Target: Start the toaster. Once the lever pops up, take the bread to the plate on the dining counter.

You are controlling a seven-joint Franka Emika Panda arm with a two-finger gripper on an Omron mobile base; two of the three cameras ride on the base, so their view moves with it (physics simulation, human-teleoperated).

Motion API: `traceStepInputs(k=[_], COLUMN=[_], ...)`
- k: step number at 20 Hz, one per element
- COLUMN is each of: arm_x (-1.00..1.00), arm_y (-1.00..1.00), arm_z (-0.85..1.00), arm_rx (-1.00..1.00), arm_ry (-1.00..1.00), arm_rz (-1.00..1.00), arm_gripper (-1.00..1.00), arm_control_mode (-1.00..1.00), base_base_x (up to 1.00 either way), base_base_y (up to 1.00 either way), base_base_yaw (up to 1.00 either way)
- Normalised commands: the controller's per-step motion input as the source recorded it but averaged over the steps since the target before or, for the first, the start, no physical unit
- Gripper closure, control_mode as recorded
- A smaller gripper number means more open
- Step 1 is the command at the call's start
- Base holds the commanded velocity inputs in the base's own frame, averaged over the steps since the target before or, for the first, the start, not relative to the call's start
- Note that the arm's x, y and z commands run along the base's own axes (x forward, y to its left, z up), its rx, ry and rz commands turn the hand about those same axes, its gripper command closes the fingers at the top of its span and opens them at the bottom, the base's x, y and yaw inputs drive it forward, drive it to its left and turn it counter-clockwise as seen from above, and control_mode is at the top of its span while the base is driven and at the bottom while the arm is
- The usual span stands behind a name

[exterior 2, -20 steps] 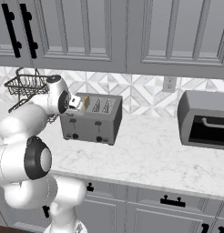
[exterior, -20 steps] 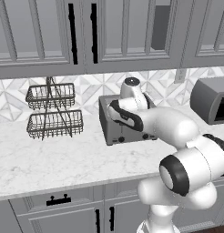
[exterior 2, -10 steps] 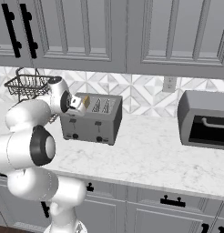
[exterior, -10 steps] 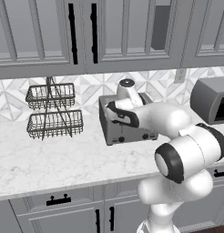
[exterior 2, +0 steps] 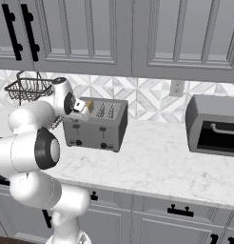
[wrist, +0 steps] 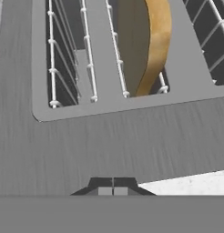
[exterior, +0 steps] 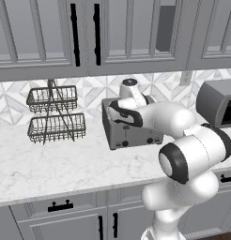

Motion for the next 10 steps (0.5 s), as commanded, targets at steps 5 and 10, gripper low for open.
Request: traceStepInputs(k=[5, 10], arm_x=[-0.31, -0.09], arm_y=[0.0, 0.02], arm_z=[-0.25, -0.02], arm_rx=[0.0, 0.0], arm_ry=[0.0, -0.04], arm_rz=[0.0, 0.0], arm_gripper=[1.0, 1.0], arm_control_mode=[-1.0, -1.0], base_base_x=[0.0, 0.0], base_base_y=[0.0, 0.0], base_base_yaw=[0.0, 0.0])
